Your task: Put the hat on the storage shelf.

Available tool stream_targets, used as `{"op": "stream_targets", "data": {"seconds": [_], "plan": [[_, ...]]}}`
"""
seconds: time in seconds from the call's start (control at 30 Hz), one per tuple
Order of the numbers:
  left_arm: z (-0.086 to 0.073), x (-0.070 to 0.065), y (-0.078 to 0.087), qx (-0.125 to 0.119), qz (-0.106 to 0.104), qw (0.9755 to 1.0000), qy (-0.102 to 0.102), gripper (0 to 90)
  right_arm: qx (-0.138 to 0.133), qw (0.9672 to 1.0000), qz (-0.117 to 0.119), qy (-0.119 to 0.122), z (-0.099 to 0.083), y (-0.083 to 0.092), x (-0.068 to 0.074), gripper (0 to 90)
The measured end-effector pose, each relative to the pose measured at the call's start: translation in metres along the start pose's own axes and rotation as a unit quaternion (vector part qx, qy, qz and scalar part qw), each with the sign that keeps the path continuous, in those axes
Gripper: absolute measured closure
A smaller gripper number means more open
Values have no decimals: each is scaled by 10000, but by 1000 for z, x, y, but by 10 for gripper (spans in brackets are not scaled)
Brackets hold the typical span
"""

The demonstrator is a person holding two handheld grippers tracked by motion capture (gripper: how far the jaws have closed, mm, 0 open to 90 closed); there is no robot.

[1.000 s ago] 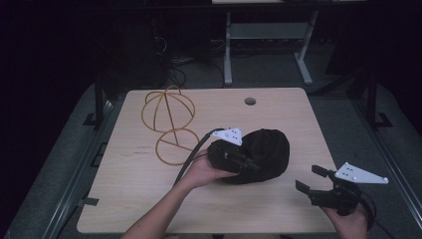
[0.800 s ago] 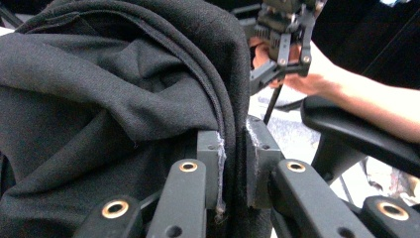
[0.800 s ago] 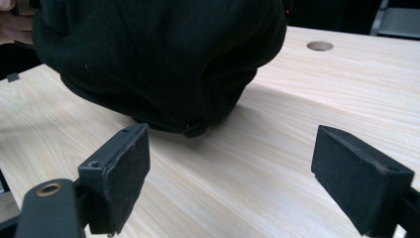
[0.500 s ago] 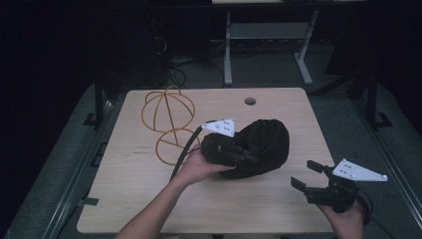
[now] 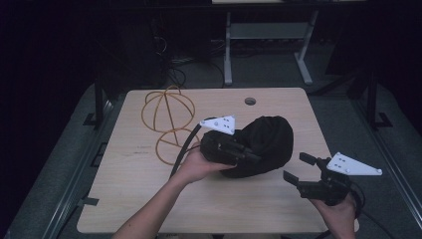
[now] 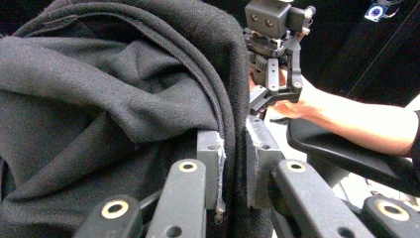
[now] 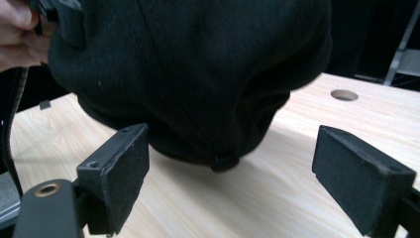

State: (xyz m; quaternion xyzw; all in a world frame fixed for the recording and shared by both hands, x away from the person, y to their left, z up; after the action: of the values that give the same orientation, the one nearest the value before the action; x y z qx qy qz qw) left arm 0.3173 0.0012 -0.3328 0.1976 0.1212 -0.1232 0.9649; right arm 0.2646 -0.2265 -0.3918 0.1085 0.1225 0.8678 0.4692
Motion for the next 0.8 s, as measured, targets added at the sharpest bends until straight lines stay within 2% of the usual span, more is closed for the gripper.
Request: {"op": "stream_targets", "data": {"seconds": [0.3,0.47,0.63,0.8], "plan": [[1,-2,0,-25,-68,10000,1,797,-161,9998,76,-20,8,-9,6,141],[2,-5,-2,-27,-124,9999,-5,797,-194,9998,11,-6,10,-15,8,159],[3,-8,-5,-26,-192,9998,-27,797,-165,9998,-85,58,10,-17,8,294],[6,-11,-6,-74,-221,9997,-60,796,-267,9996,16,57,12,-17,10,523]]}}
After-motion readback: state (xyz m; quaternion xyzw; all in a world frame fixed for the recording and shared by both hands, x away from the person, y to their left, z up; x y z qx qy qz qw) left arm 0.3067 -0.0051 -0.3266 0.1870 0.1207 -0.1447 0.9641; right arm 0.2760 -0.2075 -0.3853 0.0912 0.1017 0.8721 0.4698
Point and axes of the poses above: each handheld gripper's, and its own axes: y roughly backward along the jaws, z roughly out of its top, x roughly to its left, the point moved 5 cm from there along -y, roughly forward along the jaws, and after that the axes turned 11 degrees about -z, right-handed, at the moved point
